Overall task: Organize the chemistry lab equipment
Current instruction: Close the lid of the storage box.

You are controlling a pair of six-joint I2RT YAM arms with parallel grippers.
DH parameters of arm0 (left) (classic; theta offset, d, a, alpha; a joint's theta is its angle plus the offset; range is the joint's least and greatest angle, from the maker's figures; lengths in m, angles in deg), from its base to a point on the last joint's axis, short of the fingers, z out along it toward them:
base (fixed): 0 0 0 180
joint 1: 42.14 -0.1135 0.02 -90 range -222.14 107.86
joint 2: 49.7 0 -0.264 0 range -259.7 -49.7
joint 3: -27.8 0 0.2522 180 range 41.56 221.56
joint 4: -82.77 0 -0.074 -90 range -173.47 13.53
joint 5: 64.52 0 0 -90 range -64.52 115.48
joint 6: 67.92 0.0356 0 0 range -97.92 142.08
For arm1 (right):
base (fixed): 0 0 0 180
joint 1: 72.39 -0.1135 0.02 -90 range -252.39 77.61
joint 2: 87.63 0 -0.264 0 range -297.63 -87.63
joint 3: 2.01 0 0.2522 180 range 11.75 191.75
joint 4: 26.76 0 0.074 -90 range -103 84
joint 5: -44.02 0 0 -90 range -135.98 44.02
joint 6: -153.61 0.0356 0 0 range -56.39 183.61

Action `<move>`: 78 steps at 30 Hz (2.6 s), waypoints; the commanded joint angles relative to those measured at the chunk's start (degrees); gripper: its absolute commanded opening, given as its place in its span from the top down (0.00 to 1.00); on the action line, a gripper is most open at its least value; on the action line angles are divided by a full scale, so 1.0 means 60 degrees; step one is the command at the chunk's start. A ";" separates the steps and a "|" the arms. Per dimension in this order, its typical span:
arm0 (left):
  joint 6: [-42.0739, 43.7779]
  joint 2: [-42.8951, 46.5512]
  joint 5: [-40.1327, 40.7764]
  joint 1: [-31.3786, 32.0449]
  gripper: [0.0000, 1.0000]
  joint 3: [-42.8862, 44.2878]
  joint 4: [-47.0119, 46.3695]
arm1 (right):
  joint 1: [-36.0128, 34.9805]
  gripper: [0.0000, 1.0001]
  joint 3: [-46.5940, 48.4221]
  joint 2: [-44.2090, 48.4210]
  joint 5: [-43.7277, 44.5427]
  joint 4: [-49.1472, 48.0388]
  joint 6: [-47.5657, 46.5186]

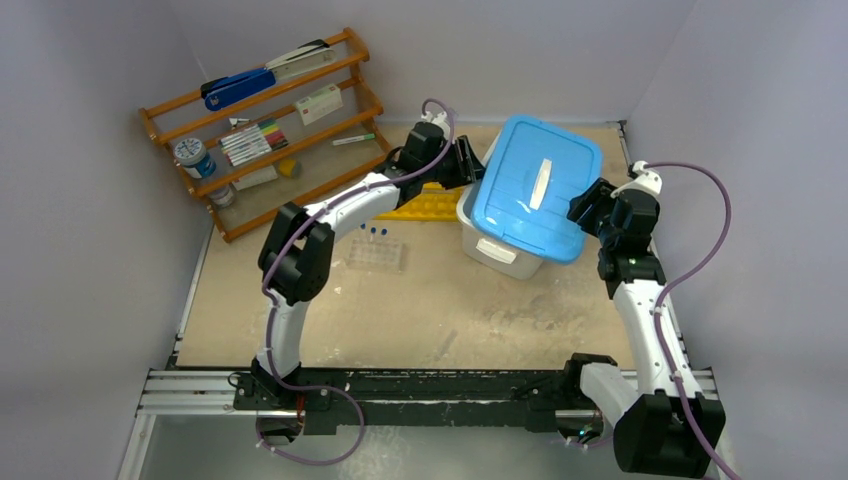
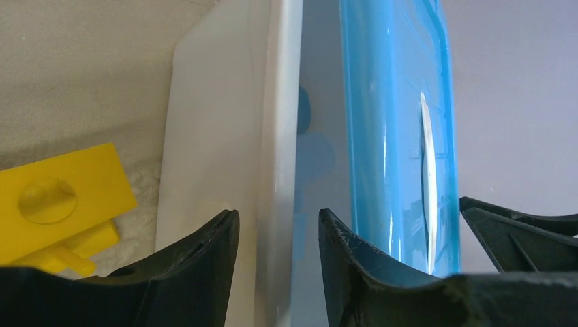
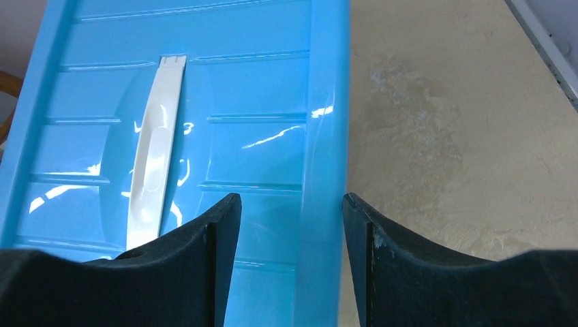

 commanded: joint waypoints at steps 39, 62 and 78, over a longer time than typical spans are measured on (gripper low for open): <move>0.1794 0.0947 0.2360 -0.0055 0.71 0.0350 0.1730 | -0.0070 0.59 0.0496 0.0393 0.4334 0.2088 0.0789; 0.1553 0.0286 0.2305 0.0860 0.72 0.1149 0.1991 | -0.0197 0.48 -0.0001 0.0012 0.1806 0.0158 0.1128; 0.2611 0.2212 0.3052 0.0040 0.74 -0.0517 0.2790 | -0.0202 0.46 0.0532 0.1733 0.3641 0.1540 0.0503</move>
